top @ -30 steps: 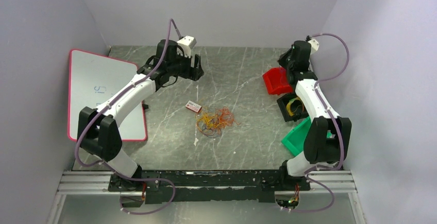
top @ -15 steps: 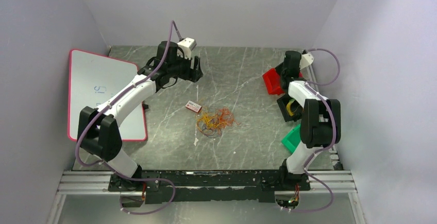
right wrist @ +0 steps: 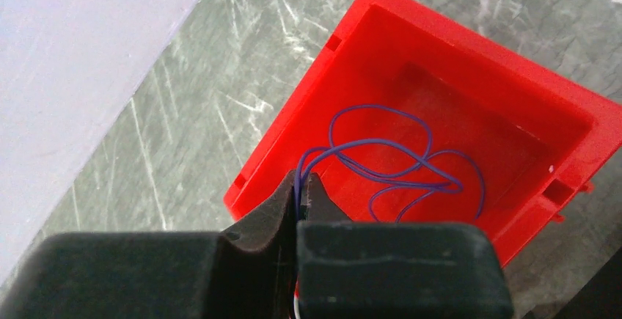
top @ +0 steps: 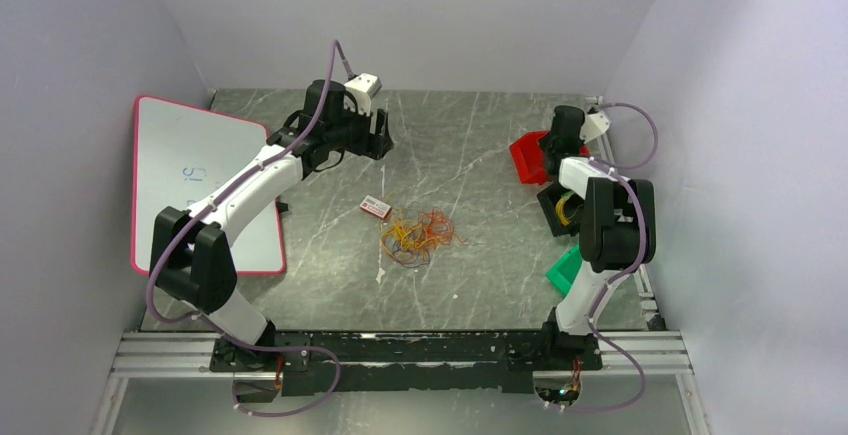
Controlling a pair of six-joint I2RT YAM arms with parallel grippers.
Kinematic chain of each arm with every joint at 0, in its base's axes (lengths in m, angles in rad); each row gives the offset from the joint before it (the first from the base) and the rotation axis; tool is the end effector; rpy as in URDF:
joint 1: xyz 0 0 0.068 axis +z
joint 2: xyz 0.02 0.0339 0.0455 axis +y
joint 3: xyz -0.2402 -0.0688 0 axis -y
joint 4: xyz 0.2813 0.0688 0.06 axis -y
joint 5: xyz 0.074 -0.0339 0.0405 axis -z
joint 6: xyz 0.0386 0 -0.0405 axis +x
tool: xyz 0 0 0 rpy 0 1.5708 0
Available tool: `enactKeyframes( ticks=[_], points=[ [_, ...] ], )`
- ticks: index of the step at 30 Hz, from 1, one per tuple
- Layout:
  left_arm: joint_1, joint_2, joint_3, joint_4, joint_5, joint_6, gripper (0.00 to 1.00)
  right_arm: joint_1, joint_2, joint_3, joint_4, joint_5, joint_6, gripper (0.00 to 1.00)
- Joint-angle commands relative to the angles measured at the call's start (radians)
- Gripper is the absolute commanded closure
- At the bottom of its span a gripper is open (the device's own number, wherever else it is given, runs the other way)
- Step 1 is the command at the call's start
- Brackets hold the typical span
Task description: Untangle the cables
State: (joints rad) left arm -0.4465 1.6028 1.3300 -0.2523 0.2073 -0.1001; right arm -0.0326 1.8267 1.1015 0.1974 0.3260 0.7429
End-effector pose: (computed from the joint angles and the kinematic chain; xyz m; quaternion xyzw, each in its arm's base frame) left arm 0.3677 -0.1848 0.2795 0.1994 0.8400 -0.2204 0.4540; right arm 0.4260 -0.0263 0.1485 0.3983 0.7615 0.0390 0.5098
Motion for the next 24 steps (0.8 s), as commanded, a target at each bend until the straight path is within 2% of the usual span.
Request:
enactKeyframes(
  ticks=[1, 11, 15, 21, 24],
  points=[
    [0.005, 0.001, -0.002, 0.027, -0.001, 0.013, 0.26, -0.023, 0.026, 0.021, 0.073, 0.041, -0.041, 1.0],
    [0.005, 0.008, 0.001, 0.023, -0.005, 0.016, 0.27, -0.039, 0.044, 0.048, 0.185, 0.002, -0.145, 1.0],
    [0.005, 0.009, 0.0, 0.023, -0.001, 0.016, 0.27, -0.041, 0.054, 0.07, 0.163, 0.001, -0.183, 1.0],
    [0.005, 0.015, 0.003, 0.021, 0.003, 0.014, 0.28, -0.043, 0.055, 0.043, 0.131, -0.038, -0.154, 0.99],
    [0.005, 0.013, 0.003, 0.021, 0.004, 0.014, 0.28, -0.047, 0.064, 0.053, 0.093, -0.063, -0.145, 0.94]
  ],
)
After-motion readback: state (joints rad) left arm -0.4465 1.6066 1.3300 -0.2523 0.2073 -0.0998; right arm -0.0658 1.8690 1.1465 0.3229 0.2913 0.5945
